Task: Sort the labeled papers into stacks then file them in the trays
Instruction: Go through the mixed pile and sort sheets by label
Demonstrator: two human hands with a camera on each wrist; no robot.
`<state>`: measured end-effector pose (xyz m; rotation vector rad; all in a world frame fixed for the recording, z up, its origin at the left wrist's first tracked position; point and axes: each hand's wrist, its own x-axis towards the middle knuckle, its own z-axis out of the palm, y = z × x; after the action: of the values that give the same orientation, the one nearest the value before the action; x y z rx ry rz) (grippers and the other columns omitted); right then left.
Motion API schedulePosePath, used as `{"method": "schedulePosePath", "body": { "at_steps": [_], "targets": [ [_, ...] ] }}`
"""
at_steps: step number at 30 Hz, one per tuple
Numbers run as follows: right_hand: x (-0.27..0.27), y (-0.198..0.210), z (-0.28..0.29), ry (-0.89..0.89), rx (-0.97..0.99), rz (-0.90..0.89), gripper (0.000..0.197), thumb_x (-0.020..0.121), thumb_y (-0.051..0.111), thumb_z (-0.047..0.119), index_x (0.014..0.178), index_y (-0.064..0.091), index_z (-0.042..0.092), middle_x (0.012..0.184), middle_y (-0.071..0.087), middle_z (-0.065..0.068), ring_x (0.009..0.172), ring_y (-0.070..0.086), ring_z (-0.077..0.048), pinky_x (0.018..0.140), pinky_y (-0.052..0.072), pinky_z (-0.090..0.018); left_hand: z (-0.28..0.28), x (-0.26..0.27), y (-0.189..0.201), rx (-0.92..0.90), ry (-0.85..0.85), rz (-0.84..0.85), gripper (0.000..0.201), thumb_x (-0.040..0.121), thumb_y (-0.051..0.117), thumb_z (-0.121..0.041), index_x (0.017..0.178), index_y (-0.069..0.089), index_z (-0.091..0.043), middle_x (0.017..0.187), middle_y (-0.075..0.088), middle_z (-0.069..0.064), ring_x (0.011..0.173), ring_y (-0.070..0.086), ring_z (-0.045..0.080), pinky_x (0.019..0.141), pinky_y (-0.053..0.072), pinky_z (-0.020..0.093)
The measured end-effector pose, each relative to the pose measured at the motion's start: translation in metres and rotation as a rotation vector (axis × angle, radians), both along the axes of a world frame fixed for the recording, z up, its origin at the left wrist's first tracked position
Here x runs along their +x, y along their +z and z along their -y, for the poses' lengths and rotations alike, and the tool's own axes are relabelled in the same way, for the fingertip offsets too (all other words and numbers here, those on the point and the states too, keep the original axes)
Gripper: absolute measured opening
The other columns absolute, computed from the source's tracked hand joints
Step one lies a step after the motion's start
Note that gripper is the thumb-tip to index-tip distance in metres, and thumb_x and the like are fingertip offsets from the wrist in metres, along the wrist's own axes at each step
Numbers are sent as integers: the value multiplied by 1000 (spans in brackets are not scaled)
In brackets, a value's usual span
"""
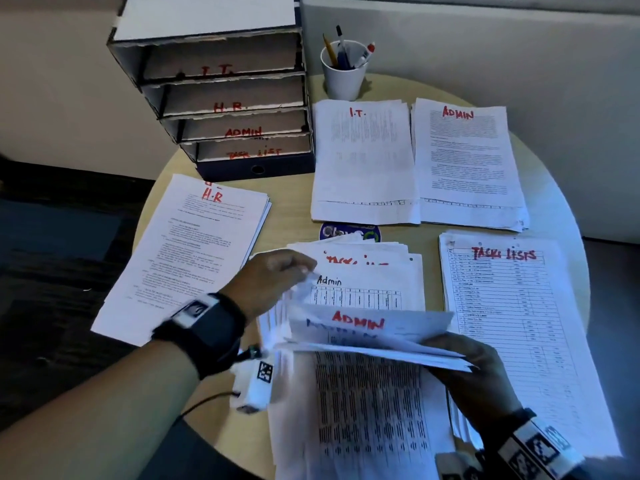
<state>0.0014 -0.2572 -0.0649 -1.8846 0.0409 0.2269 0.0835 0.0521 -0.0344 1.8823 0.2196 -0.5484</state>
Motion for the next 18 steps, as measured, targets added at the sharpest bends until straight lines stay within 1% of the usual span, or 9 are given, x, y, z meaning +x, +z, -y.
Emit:
{"method": "schedulePosePath", "body": {
  "at_steps": [3,6,8,9,11,13,15,16,18],
  "targets": [
    [0,-6,14,-19,25,-4,43,66,77,-18,71,75,25,69,71,-1,65,66,-20,60,50,-25,10,24,-25,710,-513,130,56,86,71,-42,137,51,-29,140,49,-2,127,47,22,103,40,37],
    [-8,-15,13,-99,164,-64,56,67,77,-16,110,68,19,104,70,3,92,66,-13,76,55,-18,20,33,-43,955,-657,104,65,79,76,-34,135,43,-33,129,48,3,121,46,31,94,41,49],
    [-7,-19,18,-159,287,-145,77,69,73,-19,133,53,20,119,64,6,103,63,-6,88,54,-22,22,32,-48,942,-566,115,50,81,71,-28,126,50,-35,117,54,0,116,48,30,91,40,46],
    [-7,-19,18,-154,329,-161,75,70,72,-20,131,56,19,118,66,5,101,64,-5,87,55,-21,21,29,-47,923,-508,138,37,84,67,-30,118,55,-35,111,57,-2,112,49,28,90,41,44],
    [-9,-19,17,-84,257,-121,47,70,75,-16,100,73,19,95,74,-5,81,68,-8,73,55,-19,14,18,-46,832,-399,225,19,90,57,-35,108,63,-32,104,60,-3,107,49,28,88,42,42],
    [-11,-18,18,-2,224,-13,25,69,77,-6,76,76,18,88,72,-7,83,68,-14,72,52,-23,4,1,-38,625,-325,296,21,92,54,-37,101,67,-24,97,61,-3,101,50,24,84,43,39],
    [-13,-20,20,19,201,4,8,66,77,11,71,77,17,117,67,-2,113,62,-18,89,49,-27,2,-19,-19,363,-266,327,11,95,63,-28,94,68,-19,89,63,-9,93,54,11,80,44,32],
    [-13,-21,20,1,177,6,9,65,75,21,71,78,16,132,60,1,126,55,-16,98,46,-28,3,-30,-8,254,-271,316,4,94,67,-21,91,69,-19,88,66,-9,90,57,3,79,45,29],
    [-13,-26,24,6,166,1,29,65,68,27,82,78,5,140,55,11,133,49,-17,104,42,-32,7,-50,12,58,-295,276,10,92,68,-11,90,71,-20,93,72,-10,94,65,4,82,50,22]
  ]
}}
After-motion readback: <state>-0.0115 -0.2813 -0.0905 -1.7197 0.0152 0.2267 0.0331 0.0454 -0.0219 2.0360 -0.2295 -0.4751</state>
